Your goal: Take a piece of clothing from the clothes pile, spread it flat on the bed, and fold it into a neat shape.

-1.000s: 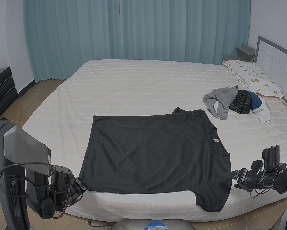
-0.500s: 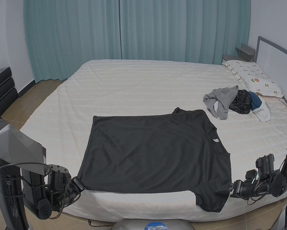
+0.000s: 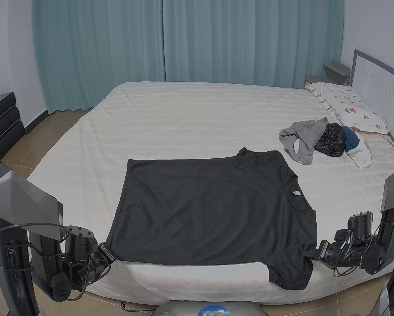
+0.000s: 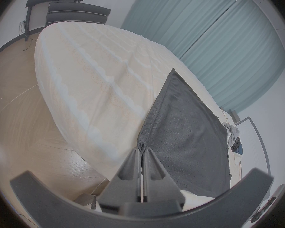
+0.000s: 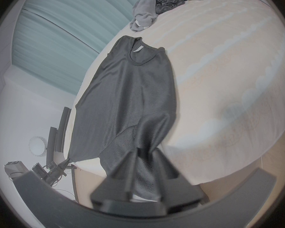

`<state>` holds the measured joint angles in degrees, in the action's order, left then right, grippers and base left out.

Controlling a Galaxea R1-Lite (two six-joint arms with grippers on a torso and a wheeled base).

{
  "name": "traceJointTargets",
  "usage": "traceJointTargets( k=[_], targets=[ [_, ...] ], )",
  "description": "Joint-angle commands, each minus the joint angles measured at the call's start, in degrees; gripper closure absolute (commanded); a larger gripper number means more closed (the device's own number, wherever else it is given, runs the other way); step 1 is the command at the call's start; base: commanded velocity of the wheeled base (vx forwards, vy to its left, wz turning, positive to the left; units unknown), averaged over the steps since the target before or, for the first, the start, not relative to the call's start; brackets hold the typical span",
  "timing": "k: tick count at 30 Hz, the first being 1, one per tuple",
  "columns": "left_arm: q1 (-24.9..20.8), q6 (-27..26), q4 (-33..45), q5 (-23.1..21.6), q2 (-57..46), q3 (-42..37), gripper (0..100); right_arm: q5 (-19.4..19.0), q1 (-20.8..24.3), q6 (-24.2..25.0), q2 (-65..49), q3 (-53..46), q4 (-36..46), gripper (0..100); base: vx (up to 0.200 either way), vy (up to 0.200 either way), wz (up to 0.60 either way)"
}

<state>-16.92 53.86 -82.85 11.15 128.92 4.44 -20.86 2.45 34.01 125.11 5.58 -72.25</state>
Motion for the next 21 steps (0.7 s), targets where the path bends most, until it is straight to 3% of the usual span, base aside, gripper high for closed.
traceJointTargets(
  k=[1,10,21],
  targets=[
    [0.22,0.02,-0.12,0.01,0.02,0.05,100,0.56,-1.04,0.88,1.01,-0.13,-1.49,100,0.0,0.0,0.0],
    [0.31,0.02,-0.12,0.01,-0.42,0.31,100,0.2,-2.98,4.04,-5.32,1.54,-3.16,100,0.0,0.0,0.0],
    [0.66,0.02,-0.12,-0.08,-0.42,0.66,100,-3.49,-3.33,3.61,0.57,7.86,-3.07,100,0.0,0.0,0.0]
  ],
)
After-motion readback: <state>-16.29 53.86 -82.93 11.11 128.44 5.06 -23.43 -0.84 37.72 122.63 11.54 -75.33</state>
